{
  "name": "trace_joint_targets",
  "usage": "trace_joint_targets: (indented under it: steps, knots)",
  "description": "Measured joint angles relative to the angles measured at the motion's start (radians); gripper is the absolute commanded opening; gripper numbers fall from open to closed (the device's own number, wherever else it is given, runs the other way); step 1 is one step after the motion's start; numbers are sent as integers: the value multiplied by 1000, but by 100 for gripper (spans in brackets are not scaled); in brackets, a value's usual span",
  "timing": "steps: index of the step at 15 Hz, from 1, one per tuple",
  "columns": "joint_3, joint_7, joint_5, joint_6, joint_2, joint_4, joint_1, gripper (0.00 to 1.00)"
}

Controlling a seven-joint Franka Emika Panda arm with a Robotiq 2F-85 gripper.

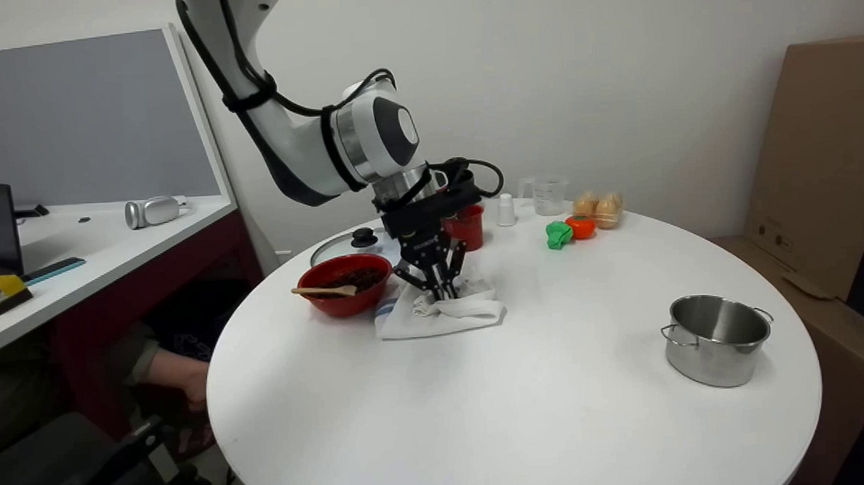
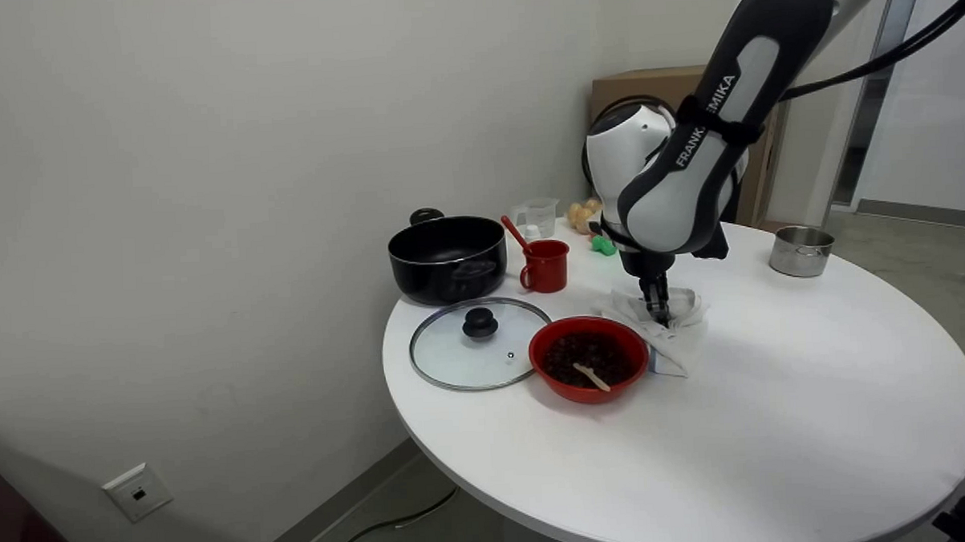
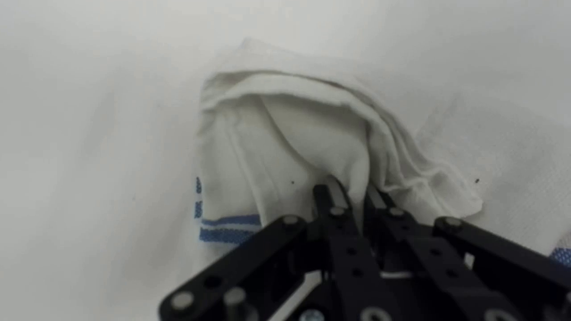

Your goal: Move the silver pot to the right side of the table, use the white and blue towel to wipe the table

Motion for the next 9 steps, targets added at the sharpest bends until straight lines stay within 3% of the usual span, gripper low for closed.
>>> trace_joint_targets:
  steps: [9]
  knots:
    - [-14, 43, 0, 57, -126, -236, -12, 3]
